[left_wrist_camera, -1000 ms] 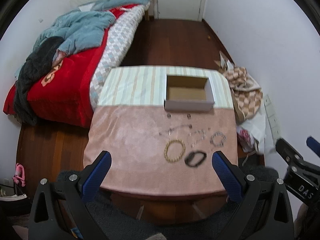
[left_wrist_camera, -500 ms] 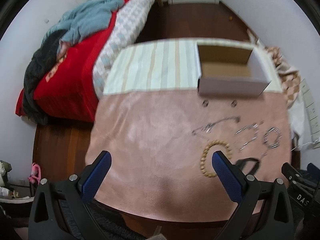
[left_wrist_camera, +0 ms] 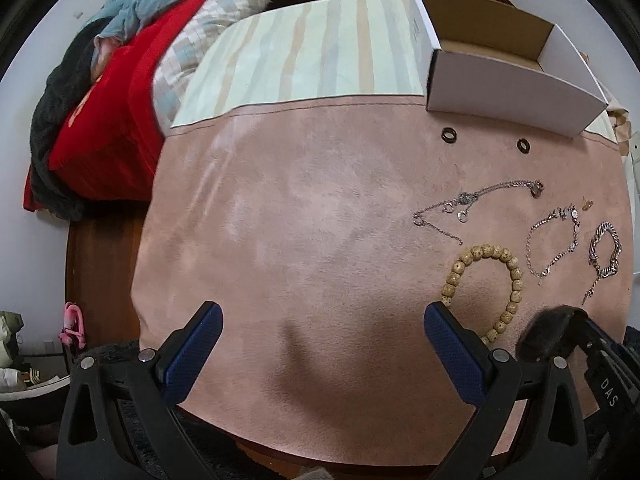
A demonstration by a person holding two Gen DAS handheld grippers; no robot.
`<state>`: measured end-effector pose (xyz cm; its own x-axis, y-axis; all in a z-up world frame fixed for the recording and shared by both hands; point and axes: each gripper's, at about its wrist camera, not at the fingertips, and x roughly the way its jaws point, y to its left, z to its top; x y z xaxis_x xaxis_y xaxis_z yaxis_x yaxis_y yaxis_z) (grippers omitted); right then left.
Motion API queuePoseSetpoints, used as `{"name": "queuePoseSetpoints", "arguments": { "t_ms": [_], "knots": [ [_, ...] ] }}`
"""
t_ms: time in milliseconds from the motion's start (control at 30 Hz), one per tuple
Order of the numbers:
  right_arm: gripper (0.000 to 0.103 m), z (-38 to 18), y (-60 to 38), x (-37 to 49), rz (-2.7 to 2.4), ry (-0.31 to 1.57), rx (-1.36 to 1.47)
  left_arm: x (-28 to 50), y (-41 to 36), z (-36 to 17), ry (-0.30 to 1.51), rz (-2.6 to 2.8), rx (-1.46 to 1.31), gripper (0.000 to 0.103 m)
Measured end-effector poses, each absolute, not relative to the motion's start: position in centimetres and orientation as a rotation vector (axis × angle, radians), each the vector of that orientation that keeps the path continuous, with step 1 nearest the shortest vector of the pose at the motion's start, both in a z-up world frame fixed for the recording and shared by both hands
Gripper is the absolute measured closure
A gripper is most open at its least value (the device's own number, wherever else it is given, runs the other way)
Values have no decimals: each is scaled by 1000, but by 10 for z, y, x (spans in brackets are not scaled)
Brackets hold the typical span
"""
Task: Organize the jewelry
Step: 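Grasp the wooden bead bracelet with the left tool while the right tool grasps the black watch band, then carry bead bracelet and watch band into the white box and open both tools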
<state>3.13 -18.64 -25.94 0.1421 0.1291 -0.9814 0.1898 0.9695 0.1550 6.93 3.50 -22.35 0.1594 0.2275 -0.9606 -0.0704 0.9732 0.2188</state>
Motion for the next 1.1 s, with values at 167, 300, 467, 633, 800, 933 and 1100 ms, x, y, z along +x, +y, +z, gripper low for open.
{"name": "queuePoseSetpoints", "arguments": {
  "t_ms": [167,300,467,633,800,933,1100],
  "knots": [
    [92,-240,-185,33,-29,1394,225,72,23,-236,1418,147,124,1],
    [92,-224,-196,33,-41,1367,225,78,11,-250,1458,94,109,5],
    [92,-219,-214,38,-66,1358,238,76,-4,-261,1499,31,113,32],
    [92,-224,-225,39,-85,1369,255,72,-17,-255,1447,-31,118,62],
    [92,-228,-229,40,-91,1373,255,69,-26,-248,1436,-59,121,96],
    [92,-227,-228,41,-88,1369,253,66,-26,-241,1407,-56,114,96],
    [92,-222,-228,43,-85,1360,259,62,-25,-221,1386,-57,93,97]
  ]
}}
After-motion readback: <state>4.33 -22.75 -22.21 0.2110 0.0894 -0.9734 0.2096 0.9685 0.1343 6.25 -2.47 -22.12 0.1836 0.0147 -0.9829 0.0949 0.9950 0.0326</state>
